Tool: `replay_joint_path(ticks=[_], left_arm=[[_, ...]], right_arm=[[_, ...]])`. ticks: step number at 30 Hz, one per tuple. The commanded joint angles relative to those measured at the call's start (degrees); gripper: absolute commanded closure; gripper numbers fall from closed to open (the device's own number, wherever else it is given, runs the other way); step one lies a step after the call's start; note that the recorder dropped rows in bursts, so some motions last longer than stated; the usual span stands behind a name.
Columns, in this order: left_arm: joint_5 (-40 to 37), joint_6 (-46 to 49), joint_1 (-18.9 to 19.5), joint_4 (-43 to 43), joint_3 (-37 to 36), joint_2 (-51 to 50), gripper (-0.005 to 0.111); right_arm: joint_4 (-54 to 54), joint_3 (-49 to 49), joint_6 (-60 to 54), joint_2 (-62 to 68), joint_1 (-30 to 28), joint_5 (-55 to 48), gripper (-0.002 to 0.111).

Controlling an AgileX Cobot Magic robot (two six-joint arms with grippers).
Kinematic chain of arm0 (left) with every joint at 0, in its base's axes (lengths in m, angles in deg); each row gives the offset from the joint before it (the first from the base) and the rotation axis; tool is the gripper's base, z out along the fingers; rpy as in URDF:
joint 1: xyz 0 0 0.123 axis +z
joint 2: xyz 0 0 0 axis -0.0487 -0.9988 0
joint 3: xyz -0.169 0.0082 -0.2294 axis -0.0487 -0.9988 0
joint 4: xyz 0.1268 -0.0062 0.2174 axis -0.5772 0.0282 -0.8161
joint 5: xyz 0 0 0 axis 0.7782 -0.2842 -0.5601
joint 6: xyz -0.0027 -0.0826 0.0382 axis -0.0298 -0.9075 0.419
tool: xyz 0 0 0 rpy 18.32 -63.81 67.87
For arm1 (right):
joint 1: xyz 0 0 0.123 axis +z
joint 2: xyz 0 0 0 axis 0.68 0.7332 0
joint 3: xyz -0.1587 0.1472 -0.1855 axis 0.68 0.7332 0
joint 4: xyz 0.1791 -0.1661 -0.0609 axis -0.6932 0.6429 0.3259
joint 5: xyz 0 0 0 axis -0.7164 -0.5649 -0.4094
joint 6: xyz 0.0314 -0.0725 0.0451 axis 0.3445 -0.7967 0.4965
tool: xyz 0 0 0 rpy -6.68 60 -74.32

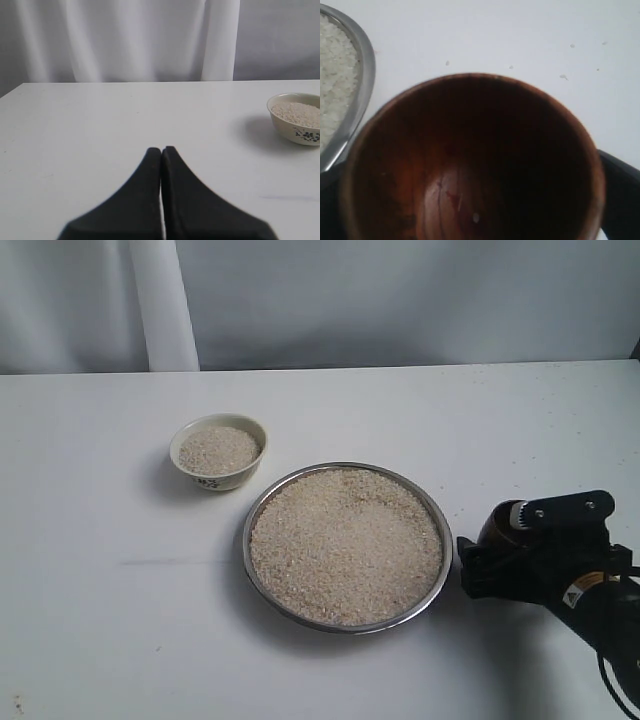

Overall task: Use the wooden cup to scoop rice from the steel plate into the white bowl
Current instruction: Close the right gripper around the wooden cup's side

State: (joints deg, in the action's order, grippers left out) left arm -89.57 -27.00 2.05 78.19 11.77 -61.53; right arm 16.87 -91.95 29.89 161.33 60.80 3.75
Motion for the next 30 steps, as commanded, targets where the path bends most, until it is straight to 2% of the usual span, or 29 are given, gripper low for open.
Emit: replay_joint_path(ticks=[1,4,6,10,18,20,23,25,27,28,30], left_arm=[[0.3,-0.2,-0.1,0.0,-0.1,0.1,0.107],[0.3,-0.2,-0.1,0.0,-0.1,0.1,0.107],[0.3,-0.2,-0.1,0.0,-0.1,0.1,0.107],[0.3,-0.2,-0.1,0.0,-0.1,0.1,0.107],[0.3,-0.2,-0.1,0.0,-0.1,0.1,0.107],[0.3,-0.2,-0.1,0.0,-0.1,0.1,0.107],[0.3,-0.2,-0.1,0.0,-0.1,0.1,0.107],[0.3,-0.2,-0.1,0.0,-0.1,0.1,0.107],[0.3,-0.2,-0.1,0.0,-0.1,0.1,0.107],[0.3,-0.2,-0.1,0.0,-0.1,0.1,0.107],[0.3,-0.2,-0.1,0.0,-0.1,0.1,0.107]], right_arm=[[0.3,-0.3,0.1,0.2,0.3,-0.6,0.012],[0.3,-0.3,0.1,0.2,0.3,-0.6,0.029],[0.6,-0.3,0.1,0.2,0.3,-0.6,0.049],[0.9,-0.3,0.1,0.2,0.3,-1.4,0.063],[0.9,-0.3,-2.4,-0.4,0.3,-1.9,0.103],[1.0,-0.3,-2.6,-2.4,0.3,-3.2,0.108],[1.1,-0.3,-3.7,-6.2,0.3,-6.8,0.108],[1.1,-0.8,-7.7,-11.0,0.3,-13.0,0.108],[1.1,-4.1,-11.3,-16.3,0.3,-25.7,0.108],[1.1,-7.9,-12.9,-19.1,0.3,-36.2,0.108],[1.3,-12.3,-13.1,-22.3,0.3,-46.3,0.108]])
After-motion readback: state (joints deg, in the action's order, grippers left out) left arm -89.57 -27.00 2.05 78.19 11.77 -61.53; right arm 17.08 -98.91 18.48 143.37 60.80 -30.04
